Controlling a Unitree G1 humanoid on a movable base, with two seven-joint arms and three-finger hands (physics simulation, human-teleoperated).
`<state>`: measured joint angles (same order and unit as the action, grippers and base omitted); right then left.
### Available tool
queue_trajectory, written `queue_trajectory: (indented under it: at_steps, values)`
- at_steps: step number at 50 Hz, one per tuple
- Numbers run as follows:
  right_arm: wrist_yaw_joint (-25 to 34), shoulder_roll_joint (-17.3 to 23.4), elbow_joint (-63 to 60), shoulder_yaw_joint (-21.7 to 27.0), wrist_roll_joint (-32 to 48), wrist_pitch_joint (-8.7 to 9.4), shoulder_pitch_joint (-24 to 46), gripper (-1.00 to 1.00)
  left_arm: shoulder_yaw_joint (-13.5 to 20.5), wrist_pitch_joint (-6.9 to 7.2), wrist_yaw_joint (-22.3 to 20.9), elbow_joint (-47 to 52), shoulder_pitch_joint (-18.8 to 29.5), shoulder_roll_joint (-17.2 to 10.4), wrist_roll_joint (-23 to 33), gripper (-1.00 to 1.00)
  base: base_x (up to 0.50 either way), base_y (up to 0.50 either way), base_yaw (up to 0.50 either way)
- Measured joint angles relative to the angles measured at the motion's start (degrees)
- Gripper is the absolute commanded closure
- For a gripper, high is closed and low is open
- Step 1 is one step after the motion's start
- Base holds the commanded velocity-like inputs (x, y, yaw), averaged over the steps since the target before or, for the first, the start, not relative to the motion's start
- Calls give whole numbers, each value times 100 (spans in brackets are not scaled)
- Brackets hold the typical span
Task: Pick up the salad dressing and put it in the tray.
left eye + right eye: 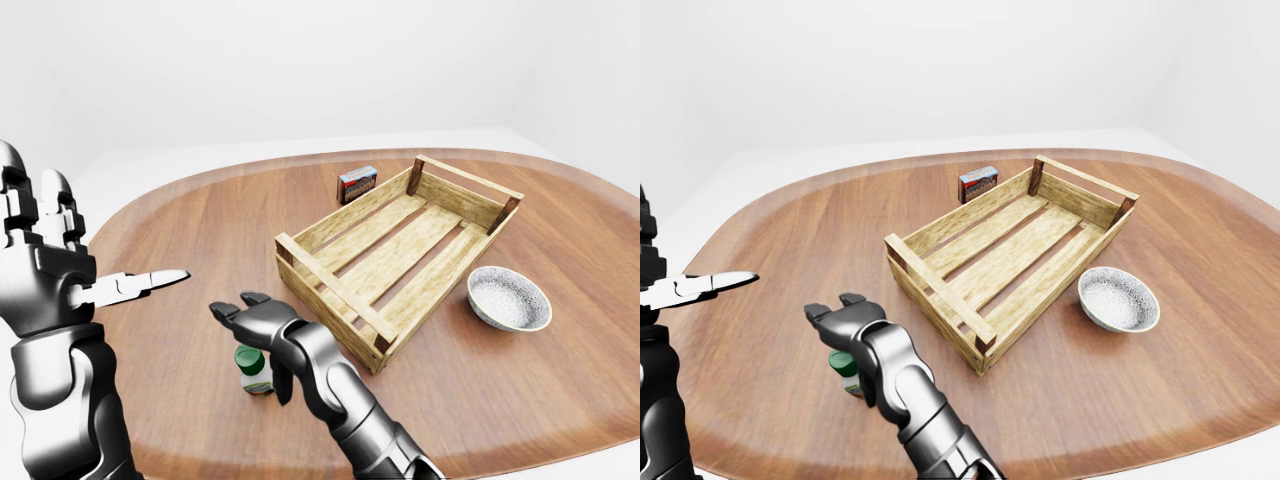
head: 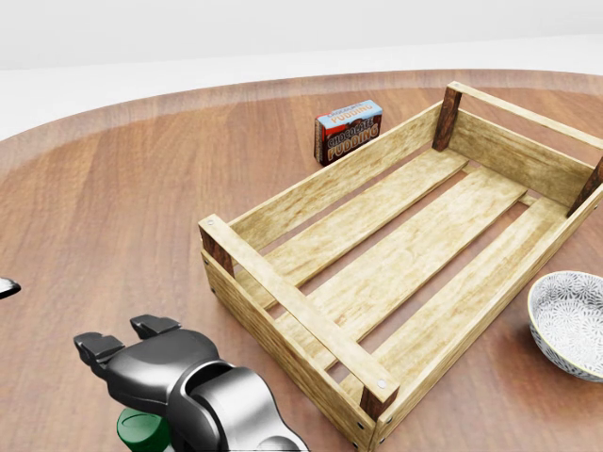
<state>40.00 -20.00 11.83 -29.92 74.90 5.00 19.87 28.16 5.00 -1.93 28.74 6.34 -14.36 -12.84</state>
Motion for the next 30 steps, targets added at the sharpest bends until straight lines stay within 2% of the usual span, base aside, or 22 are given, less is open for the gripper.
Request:
queue_trajectory:
  at_steps: [23, 24, 25, 30]
  values:
    - [0, 0, 2309, 817, -1572, 0, 1263, -100, 11, 0, -1, -108, -25, -6, -69, -100, 0, 0, 0]
    - [0, 0, 2365, 849, -1662, 0, 1308, 29, 10, 0, -1, -109, -27, -5, -70, -100, 0, 0, 0]
    - [0, 0, 2412, 882, -1758, 0, 1349, 100, 10, 0, -2, -109, -28, -4, -71, -100, 0, 0, 0]
    - [0, 0, 2566, 952, -2197, 0, 1464, 100, 11, 0, -8, -105, -37, 1, -78, -100, 0, 0, 0]
